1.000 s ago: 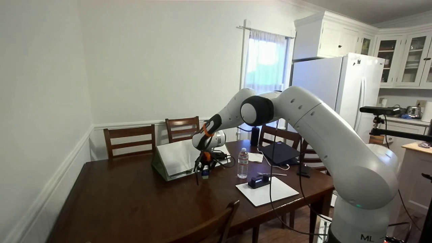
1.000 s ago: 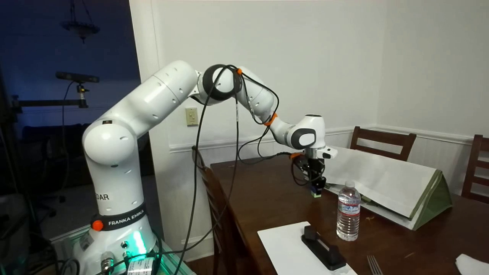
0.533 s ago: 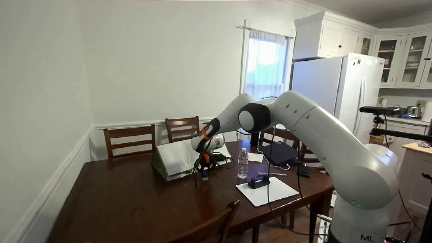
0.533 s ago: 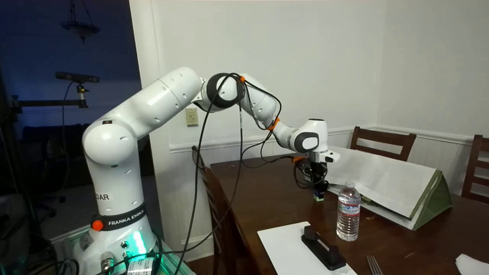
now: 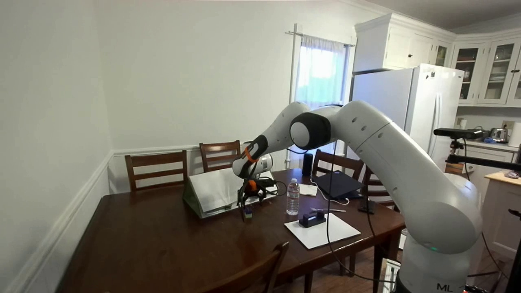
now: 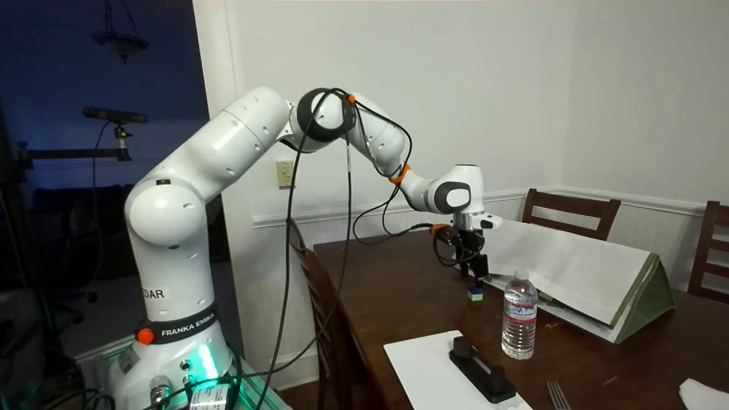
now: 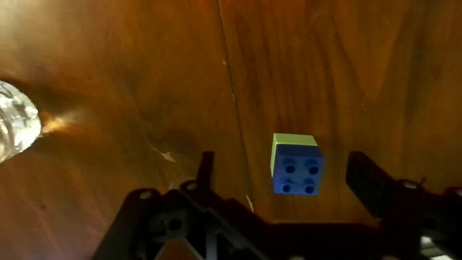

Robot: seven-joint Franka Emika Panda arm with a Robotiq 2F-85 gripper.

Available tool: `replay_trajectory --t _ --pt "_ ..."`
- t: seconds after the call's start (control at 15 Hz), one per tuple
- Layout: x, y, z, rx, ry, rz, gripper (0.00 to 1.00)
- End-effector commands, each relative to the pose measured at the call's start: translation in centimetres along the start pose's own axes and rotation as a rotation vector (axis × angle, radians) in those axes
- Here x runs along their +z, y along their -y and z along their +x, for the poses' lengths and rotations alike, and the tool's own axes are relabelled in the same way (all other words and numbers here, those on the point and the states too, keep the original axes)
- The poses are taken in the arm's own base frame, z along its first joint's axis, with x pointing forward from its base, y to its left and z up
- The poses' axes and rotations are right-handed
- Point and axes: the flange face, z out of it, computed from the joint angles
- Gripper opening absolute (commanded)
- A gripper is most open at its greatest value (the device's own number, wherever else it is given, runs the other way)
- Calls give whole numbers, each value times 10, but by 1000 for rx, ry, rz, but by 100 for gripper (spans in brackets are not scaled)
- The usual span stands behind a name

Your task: Remove the stacked blocks from the top of the water bottle and put them on the left side of the table.

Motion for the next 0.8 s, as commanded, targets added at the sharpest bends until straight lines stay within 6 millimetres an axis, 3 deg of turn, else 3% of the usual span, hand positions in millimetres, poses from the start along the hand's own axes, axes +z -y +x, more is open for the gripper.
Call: replay_trajectory --t 0.0,0.4,0.47,0.6,0.73 --pt "-43 -15 -43 -96 37 -45 100" --pt "-99 -33 -106 -331 77 47 100" --pt "-78 -17 -74 -260 76 9 100" --pt "-89 -20 -80 -267 71 19 100" --pt "-84 -18 -79 -268 76 15 100"
